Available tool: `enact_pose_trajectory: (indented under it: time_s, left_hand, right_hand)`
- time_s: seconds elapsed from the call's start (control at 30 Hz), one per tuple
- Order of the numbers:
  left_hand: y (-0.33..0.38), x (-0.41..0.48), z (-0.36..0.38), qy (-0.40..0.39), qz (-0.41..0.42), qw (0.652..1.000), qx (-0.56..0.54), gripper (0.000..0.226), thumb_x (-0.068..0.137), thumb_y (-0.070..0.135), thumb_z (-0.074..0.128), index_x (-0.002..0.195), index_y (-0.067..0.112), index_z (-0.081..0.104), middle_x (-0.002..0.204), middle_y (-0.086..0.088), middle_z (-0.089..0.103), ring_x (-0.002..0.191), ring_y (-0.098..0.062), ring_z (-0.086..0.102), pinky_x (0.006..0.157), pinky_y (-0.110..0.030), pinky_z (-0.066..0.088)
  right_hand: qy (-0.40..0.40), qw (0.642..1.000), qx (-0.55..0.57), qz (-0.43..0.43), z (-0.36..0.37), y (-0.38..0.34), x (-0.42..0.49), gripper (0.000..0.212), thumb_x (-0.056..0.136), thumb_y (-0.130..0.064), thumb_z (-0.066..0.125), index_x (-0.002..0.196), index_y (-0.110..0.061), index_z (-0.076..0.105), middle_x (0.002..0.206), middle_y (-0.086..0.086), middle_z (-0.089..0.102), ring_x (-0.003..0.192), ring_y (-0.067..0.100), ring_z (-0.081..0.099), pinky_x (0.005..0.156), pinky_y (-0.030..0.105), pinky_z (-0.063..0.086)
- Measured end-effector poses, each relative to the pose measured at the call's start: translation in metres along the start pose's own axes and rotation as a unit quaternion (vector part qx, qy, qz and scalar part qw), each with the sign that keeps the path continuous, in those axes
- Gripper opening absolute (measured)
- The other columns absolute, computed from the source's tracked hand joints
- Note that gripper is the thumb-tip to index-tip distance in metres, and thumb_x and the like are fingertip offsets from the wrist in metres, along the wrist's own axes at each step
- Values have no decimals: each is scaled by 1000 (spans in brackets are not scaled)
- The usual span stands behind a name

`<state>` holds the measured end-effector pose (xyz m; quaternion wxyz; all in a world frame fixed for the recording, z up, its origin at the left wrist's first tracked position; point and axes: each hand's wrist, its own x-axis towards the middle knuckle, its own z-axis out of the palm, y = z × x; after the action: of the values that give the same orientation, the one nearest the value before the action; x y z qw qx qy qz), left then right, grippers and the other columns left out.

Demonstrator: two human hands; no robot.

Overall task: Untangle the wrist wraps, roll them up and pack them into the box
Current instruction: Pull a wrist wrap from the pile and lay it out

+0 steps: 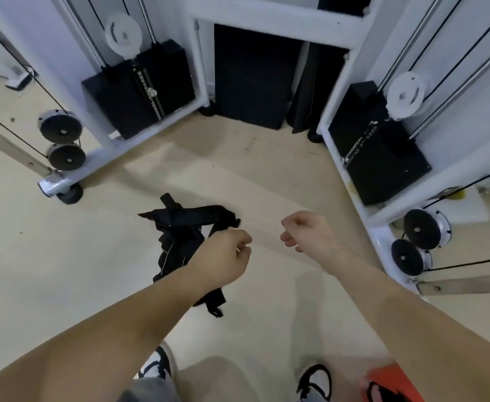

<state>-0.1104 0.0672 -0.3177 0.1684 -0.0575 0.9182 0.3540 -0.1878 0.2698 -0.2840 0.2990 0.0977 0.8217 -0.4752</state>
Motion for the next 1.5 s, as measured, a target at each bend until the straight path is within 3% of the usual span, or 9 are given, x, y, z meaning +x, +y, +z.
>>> enact_pose_trajectory:
  time_s: [0.13, 0.43, 0.63, 0.83, 1.0, 1.17, 1.3, 1.4, 1.5]
  left_hand:
    - [-92, 52, 84, 4, -32, 999, -10, 36, 104, 23, 58, 138, 18, 65, 123, 1, 72, 103, -16, 69, 95, -27, 54]
    - [-204, 91, 186, 3, -54, 998, -38, 42, 104, 23, 58, 146, 16, 55, 117, 1, 69, 90, -17, 68, 82, -25, 53]
    - [-225, 46, 157, -16, -59, 997, -46, 45, 103, 26, 60, 145, 14, 55, 107, 4, 68, 100, -17, 64, 88, -28, 51]
    - [-260, 28, 112, 29, -80, 995, -47, 20, 99, 22, 59, 115, 11, 63, 102, -10, 71, 96, -29, 70, 87, -46, 61]
    - [-281, 45, 105, 30, -87, 995, -28, 20, 101, 24, 58, 116, 12, 59, 106, -7, 69, 97, -26, 69, 81, -39, 58]
    - [-302, 96, 88, 16, -79, 997, 17, 17, 101, 25, 59, 108, 10, 61, 97, -3, 66, 81, -18, 60, 65, -28, 47]
    - [-327, 156, 86, 16, -91, 994, 57, 12, 102, 24, 56, 106, 13, 61, 99, -3, 64, 85, -20, 60, 67, -29, 46]
    - [-348, 206, 94, 35, -103, 991, 78, 10, 102, 21, 54, 95, 14, 55, 97, -2, 59, 83, -19, 57, 62, -27, 44]
    - [-369, 249, 108, 34, -130, 988, 76, 20, 104, 26, 54, 107, 8, 62, 112, -7, 57, 96, -24, 62, 77, -36, 55]
  right_hand:
    - [-24, 1000, 6, 11, 78, 91, 80, 17, 105, -25, 57, 104, -16, 71, 101, 14, 79, 75, 18, 71, 73, 30, 52]
    - [-57, 997, -34, -26, 176, 189, 151, 17, 104, -25, 56, 104, -17, 71, 101, 10, 79, 81, 19, 71, 72, 30, 51]
    - [-58, 994, -86, -44, 201, 165, 108, 20, 101, -20, 54, 106, -11, 70, 100, 15, 78, 77, 20, 67, 69, 32, 48]
    - [-37, 985, -147, -80, 234, 124, 92, 19, 103, -20, 52, 107, -11, 69, 106, 19, 77, 75, 21, 66, 66, 31, 46]
    - [-38, 983, -142, -106, 261, 114, 107, 20, 105, -22, 52, 109, -9, 68, 99, 16, 75, 75, 19, 66, 55, 21, 47]
    - [-45, 981, -153, -109, 272, 118, 162, 12, 106, -21, 54, 102, -18, 65, 99, 16, 73, 75, 21, 66, 56, 20, 46]
    - [-43, 984, -153, -86, 274, 127, 234, 10, 104, -21, 55, 98, -25, 62, 96, 11, 72, 78, 23, 65, 61, 25, 47]
    - [-45, 986, -142, -77, 278, 139, 287, 11, 104, -20, 56, 111, -23, 64, 96, 5, 69, 84, 23, 64, 65, 26, 46]
    - [-36, 988, -130, -78, 286, 151, 332, 23, 105, -18, 57, 126, -18, 64, 92, 0, 67, 83, 19, 65, 65, 24, 45]
